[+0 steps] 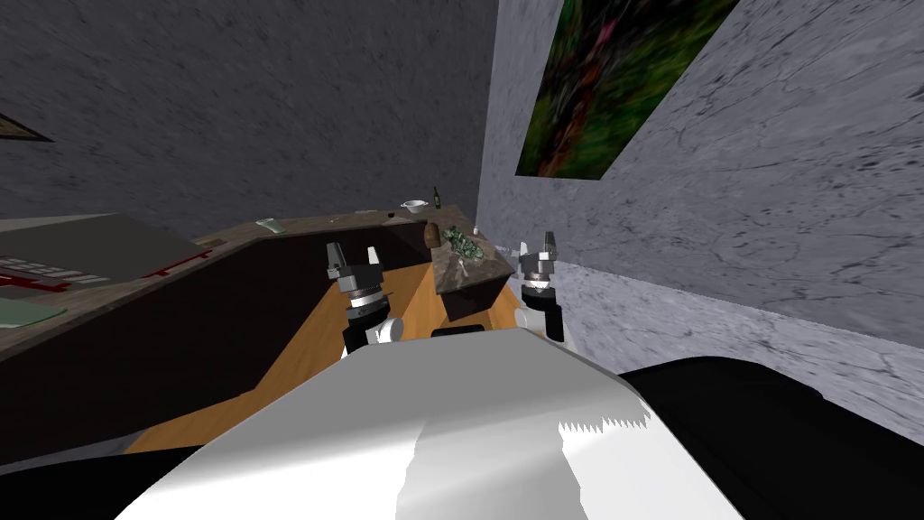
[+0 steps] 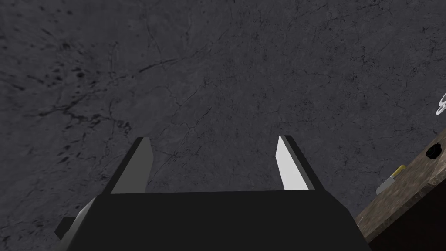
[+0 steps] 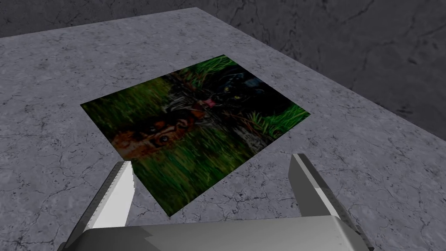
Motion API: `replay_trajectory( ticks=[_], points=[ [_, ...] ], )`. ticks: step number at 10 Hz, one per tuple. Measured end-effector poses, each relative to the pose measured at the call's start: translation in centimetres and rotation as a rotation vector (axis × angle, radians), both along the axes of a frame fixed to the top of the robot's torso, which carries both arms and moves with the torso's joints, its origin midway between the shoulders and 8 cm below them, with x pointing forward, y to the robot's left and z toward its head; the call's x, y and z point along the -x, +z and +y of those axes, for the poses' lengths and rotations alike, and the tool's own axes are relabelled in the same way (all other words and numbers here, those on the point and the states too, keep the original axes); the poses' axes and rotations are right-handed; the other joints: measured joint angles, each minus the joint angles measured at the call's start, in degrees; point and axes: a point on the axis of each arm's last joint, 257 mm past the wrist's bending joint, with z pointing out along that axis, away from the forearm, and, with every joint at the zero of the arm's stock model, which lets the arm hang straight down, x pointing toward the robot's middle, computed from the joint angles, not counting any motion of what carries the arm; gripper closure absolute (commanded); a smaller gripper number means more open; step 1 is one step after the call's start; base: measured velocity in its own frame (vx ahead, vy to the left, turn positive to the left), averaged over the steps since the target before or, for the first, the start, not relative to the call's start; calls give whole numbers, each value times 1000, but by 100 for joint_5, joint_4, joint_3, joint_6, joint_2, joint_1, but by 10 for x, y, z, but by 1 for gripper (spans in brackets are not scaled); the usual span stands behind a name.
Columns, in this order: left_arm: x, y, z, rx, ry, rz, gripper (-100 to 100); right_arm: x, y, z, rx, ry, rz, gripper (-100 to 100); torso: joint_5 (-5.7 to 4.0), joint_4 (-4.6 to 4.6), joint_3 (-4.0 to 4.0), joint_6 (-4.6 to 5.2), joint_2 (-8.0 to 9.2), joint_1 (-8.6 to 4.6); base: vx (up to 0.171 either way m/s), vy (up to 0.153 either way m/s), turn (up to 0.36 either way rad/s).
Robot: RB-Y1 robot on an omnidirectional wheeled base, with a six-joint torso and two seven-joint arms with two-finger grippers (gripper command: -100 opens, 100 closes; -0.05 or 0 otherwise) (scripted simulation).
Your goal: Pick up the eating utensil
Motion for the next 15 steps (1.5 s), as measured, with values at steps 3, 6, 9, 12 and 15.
replay_trajectory(
  ticks=[3,6,9,12,15],
  points=[
    [0,0,0,0,0,0,0,-27,-24,-3,-68,84,68,-100,1,1,2,0,4,7,-77,73,21],
    [0,0,0,0,0,0,0,-45,-43,-8,-141,145,124,-100,2,-2,-5,0,-9,8,-47,76,22],
    [0,0,0,0,0,0,0,-62,-61,-12,-209,190,172,-100,1,-2,-7,1,-14,0,-40,64,18],
    [0,0,0,0,0,0,0,-85,-83,-19,-304,240,235,-100,3,-2,-7,1,-14,8,-47,83,22],
    [0,0,0,0,0,0,0,-105,-104,-23,-398,277,295,-100,1,-4,-11,0,-20,4,-24,63,16]
  ],
)
